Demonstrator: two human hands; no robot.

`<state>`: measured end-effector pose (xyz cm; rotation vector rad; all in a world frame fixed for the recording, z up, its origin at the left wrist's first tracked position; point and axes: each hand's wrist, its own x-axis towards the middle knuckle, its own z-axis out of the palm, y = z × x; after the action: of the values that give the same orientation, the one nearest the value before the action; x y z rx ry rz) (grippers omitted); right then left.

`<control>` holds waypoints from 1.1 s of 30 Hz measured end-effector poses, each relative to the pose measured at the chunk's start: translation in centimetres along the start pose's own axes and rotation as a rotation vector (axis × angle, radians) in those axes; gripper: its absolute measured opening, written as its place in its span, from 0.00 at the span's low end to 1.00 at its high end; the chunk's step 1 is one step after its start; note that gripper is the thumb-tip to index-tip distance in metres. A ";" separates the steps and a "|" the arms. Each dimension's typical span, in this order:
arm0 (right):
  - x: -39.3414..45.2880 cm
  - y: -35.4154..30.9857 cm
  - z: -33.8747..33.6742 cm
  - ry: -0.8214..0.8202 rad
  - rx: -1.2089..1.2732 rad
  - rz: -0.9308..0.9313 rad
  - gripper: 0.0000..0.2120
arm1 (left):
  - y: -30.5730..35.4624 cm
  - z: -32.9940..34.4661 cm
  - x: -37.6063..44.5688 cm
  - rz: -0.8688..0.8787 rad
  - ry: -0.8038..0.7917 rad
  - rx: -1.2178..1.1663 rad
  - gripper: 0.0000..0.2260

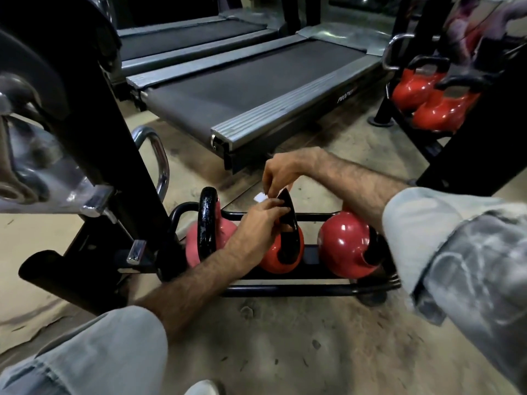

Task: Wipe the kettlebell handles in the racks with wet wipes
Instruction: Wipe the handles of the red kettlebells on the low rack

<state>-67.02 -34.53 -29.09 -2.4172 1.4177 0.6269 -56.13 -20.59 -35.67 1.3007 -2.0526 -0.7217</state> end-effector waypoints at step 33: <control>2.1 1.6 15.8 0.887 1.634 0.421 0.10 | -0.8 -1.5 3.9 -0.102 -0.102 -0.002 0.28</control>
<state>-71.19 -29.98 -43.88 -0.9526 1.5818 -1.2662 -55.89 -24.63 -34.50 1.4018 -2.0765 -0.8516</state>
